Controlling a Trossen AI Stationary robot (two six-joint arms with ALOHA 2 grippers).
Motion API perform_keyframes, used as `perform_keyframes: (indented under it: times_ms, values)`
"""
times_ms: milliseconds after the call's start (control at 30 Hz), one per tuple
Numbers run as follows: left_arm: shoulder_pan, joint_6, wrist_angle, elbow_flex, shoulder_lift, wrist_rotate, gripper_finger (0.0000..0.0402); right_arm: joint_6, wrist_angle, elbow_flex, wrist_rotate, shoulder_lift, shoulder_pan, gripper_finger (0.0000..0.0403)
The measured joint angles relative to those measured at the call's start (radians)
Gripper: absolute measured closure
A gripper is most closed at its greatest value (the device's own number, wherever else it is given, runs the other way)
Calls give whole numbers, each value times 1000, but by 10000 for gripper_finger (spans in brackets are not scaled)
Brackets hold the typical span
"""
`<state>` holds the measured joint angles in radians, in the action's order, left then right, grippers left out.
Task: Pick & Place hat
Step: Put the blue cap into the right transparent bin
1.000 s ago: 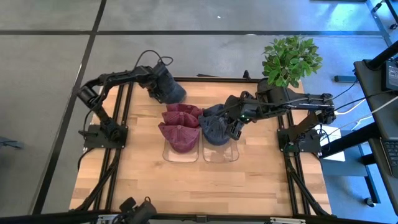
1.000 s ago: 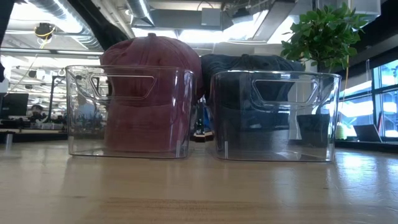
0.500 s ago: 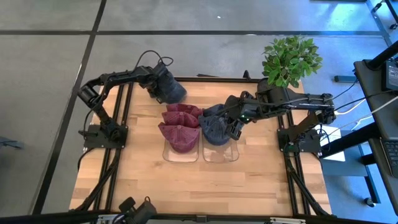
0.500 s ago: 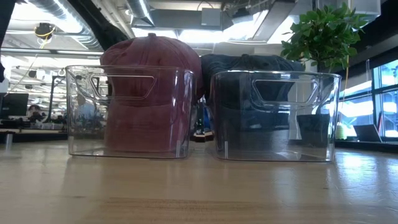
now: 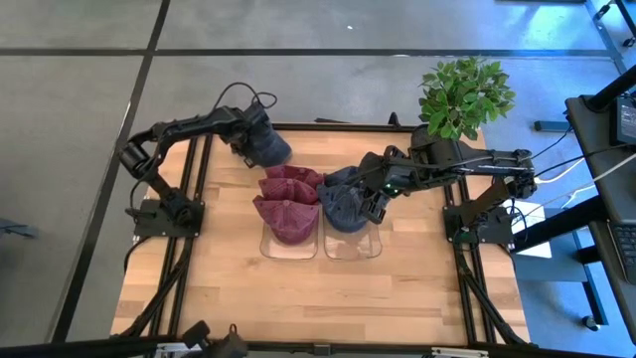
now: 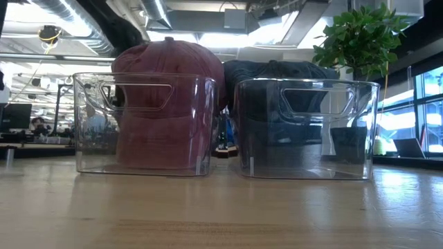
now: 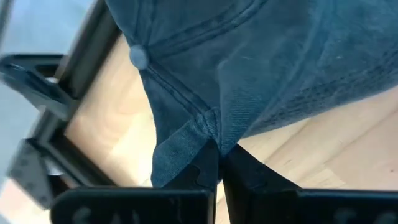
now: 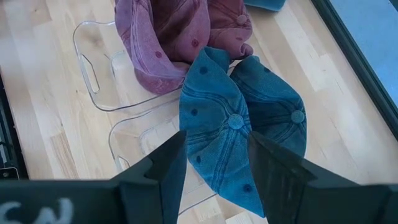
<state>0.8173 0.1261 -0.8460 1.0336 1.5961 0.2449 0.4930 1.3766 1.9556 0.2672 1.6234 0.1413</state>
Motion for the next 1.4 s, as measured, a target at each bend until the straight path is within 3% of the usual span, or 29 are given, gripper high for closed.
perform_keyframes:
  times_ms: [233,500,700,800,967,1167,1400]
  values:
    - [-66,-24,-40,11,-108,124,398,-5,0,0,0,0,0,233]
    - [-168,-75,-118,134,-296,301,398,2,0,0,0,0,0,233]
    - [-323,1,-134,265,-425,334,398,-8,-11,0,-20,0,0,233]
    - [-444,59,-153,326,-458,415,398,-70,-65,0,-57,-2,0,233]
    - [-668,85,-159,419,-459,574,398,-132,-111,84,-72,-6,0,233]
    - [-920,154,-144,456,-396,674,399,-139,-158,254,-85,-8,0,233]
    - [-1166,349,65,460,-259,854,399,-157,-155,381,-85,-7,0,233]
